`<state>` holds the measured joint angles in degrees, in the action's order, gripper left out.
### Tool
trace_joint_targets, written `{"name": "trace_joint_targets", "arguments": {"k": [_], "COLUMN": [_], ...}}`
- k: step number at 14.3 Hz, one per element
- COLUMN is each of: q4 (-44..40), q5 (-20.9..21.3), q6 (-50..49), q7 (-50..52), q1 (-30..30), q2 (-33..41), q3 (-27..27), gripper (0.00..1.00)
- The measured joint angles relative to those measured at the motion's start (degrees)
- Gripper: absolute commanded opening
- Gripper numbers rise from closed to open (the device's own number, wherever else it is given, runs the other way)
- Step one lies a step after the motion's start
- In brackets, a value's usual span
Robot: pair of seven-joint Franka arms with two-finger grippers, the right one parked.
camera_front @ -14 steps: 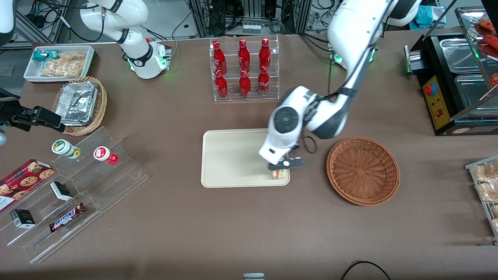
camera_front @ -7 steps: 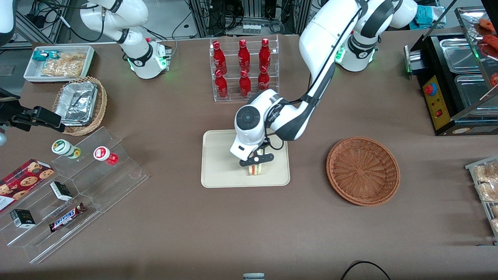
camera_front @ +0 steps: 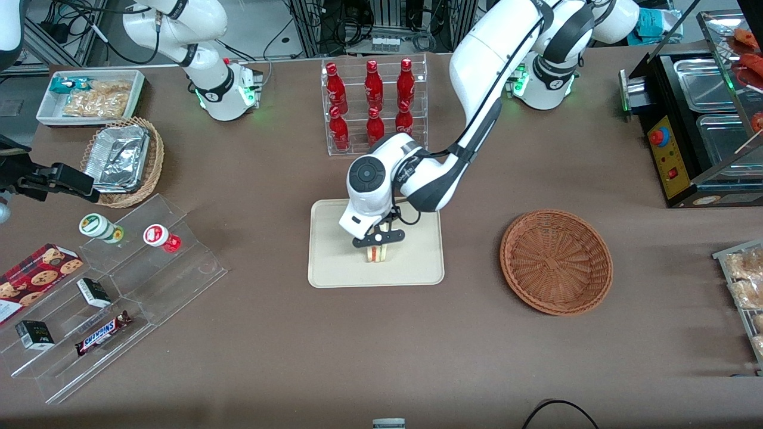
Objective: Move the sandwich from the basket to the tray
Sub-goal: 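Lower the sandwich onto the tray and open the left gripper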
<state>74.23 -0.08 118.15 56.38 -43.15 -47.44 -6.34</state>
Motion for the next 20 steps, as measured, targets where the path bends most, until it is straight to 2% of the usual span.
{"name": "trace_joint_targets", "arguments": {"k": [1, 2, 4, 10, 15, 20], "q4": [0.0, 0.0, 0.0, -1.7, -2.2, 6.2], "q5": [-0.1, -0.7, -2.4, -2.5, -0.3, 0.6], "q6": [0.1, 0.4, 1.0, 0.3, -11.6, -13.0], "q7": [0.1, 0.1, 0.1, 0.1, 0.1, -4.1], "q1": [0.0, 0.0, 0.0, 0.2, 1.4, 7.7], "q2": [-0.2, -0.3, -0.6, 1.0, 8.5, 14.9], "q3": [-0.2, -0.3, -0.3, 0.3, 4.5, 4.9], "gripper": [0.42, 0.99, 1.0, 1.0, 1.0, 1.0]}}
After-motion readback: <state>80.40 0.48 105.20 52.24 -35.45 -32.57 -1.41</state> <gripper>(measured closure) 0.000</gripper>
